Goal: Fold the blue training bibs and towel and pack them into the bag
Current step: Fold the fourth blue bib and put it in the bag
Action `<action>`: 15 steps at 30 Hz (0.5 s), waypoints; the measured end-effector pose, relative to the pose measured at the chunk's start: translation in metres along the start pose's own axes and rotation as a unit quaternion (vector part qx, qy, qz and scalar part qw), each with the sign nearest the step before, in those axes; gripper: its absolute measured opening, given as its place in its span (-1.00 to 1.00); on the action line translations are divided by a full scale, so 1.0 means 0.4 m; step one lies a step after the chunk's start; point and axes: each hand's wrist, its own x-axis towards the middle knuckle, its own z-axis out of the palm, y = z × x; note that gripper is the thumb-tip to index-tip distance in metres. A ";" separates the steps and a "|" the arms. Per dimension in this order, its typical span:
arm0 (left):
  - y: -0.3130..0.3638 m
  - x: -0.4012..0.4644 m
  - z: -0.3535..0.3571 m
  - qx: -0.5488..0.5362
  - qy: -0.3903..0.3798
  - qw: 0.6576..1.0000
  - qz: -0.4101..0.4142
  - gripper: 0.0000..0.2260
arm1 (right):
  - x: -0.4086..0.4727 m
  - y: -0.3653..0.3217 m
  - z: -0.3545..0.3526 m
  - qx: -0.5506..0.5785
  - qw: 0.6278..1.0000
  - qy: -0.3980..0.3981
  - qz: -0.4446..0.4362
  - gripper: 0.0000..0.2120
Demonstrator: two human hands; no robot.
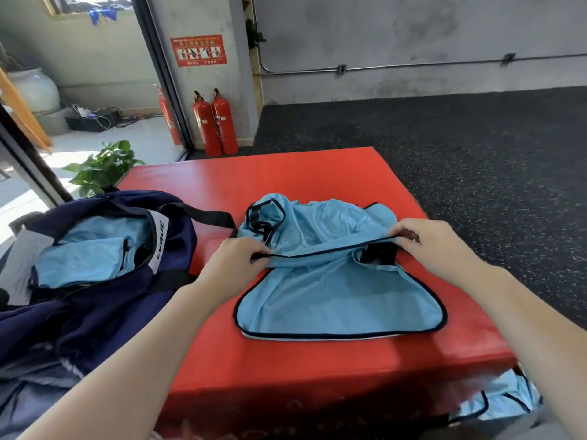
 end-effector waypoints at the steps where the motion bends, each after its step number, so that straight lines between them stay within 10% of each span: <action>1: 0.007 -0.018 -0.004 -0.001 -0.001 1.000 0.007 -0.89 | -0.016 -0.003 -0.003 -0.007 1.000 -0.006 -0.004 -0.85; 15: -0.042 -0.256 -0.004 0.026 0.014 0.996 0.081 -0.73 | -0.254 0.031 0.059 -0.148 0.970 -0.101 -0.164 -0.68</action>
